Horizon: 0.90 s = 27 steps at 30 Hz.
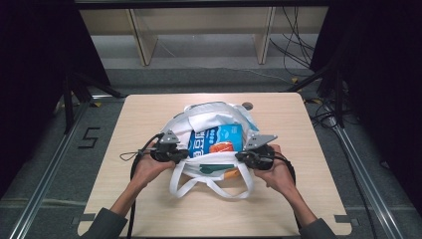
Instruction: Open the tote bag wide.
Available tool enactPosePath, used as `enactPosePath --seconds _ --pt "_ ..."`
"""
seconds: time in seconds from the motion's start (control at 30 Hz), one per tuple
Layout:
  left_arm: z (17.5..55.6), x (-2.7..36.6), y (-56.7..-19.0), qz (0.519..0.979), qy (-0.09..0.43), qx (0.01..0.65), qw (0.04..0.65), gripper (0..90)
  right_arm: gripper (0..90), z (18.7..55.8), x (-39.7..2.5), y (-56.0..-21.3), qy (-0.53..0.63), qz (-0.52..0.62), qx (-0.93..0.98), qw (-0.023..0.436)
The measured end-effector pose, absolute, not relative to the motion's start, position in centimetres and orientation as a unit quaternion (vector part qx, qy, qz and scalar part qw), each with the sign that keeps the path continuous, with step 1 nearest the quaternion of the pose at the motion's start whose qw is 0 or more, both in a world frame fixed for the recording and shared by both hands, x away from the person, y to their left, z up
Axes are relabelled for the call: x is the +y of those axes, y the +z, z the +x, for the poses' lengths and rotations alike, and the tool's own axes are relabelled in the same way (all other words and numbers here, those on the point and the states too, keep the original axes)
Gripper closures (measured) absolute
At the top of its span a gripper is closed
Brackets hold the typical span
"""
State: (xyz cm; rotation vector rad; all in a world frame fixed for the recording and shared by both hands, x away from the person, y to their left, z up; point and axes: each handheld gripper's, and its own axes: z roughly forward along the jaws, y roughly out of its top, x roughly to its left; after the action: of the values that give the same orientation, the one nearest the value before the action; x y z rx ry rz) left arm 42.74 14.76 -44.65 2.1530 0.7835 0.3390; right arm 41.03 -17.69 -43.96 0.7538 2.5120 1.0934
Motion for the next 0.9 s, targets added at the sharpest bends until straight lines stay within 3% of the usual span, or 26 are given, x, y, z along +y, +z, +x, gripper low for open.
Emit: enactPosePath --seconds 0.4,0.57,0.63,0.73,0.9 --pt "42.7 17.6 -42.6 0.793 0.160 0.356 0.467 83.9 90.0 43.5 -20.3 -40.2 0.438 0.301 0.814 0.234" --pt "42.7 18.8 -42.2 0.783 0.162 0.370 0.473 84.0 90.0 45.2 -21.4 -41.1 0.419 0.339 0.809 0.233" --pt "43.0 19.1 -42.5 0.782 0.169 0.377 0.466 84.3 90.0 45.9 -21.9 -42.8 0.375 0.347 0.821 0.253" --pt "43.2 19.2 -43.2 0.778 0.160 0.388 0.468 84.6 90.0 46.3 -22.6 -44.2 0.369 0.364 0.822 0.236" --pt "43.1 19.5 -43.1 0.781 0.160 0.384 0.465 84.9 90.0 45.3 -22.3 -41.3 0.408 0.345 0.808 0.248"
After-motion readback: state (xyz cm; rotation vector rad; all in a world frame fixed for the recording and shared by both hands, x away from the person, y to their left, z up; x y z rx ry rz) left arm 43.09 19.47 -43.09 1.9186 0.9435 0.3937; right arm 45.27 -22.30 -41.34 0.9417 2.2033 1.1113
